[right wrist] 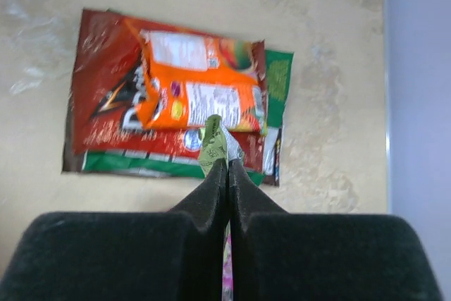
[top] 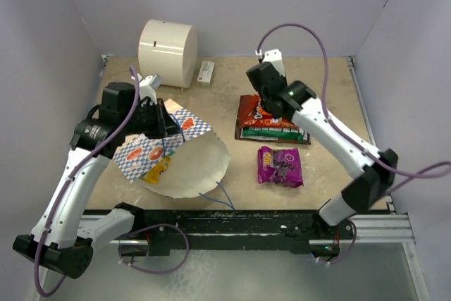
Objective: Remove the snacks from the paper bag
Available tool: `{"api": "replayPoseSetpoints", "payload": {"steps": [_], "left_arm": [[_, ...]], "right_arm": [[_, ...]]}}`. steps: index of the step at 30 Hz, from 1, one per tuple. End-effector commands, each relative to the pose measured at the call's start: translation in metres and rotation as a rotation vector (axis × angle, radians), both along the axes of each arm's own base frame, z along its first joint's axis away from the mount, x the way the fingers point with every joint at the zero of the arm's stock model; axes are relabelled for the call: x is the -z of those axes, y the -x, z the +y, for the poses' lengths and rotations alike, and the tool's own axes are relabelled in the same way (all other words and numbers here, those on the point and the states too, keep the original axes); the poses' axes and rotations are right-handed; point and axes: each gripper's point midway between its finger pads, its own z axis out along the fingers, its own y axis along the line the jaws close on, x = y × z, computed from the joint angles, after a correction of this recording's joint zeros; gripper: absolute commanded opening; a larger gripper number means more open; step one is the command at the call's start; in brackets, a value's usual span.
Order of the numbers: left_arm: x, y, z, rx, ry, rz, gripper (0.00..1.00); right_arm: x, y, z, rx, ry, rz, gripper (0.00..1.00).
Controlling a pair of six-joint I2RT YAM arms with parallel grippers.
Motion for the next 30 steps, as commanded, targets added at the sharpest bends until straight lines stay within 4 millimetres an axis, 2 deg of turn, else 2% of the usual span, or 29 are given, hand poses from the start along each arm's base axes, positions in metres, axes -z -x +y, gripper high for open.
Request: {"api": "replayPoseSetpoints", "payload": {"steps": [1,4,11,20,23,25,27,30], "left_arm": [[-0.019,0.004,0.000,0.008,0.018,-0.056,0.00],[-0.021,0.006,0.002,0.006,0.011,-0.062,0.00],[-0.022,0.007,0.005,0.001,-0.005,-0.070,0.00],[-0.024,0.005,0.005,0.002,-0.009,-0.074,0.00],[-0.024,0.005,0.005,0.002,-0.009,-0.074,0.00],[-0.023,0.006,0.005,0.004,-0.008,-0.072,0.00],[-0.023,0.007,0.005,0.003,-0.005,-0.069,0.00],[-0.023,0.007,0.004,0.006,-0.002,-0.066,0.00]], "right_arm": [[-0.004,-0.037,-0.033,0.098,0.219,0.055,0.00],[0.007,-0.059,-0.049,0.145,0.322,0.134,0.00],[0.025,-0.097,-0.026,0.104,0.381,0.191,0.00],[0.071,-0.101,0.008,0.073,0.435,0.270,0.01],[0.084,-0.103,0.011,0.079,0.473,0.271,0.03],[0.093,-0.104,0.015,0.075,0.480,0.276,0.06],[0.103,-0.103,0.025,0.049,0.463,0.287,0.15],[0.100,-0.101,0.036,0.031,0.428,0.286,0.36]]}}
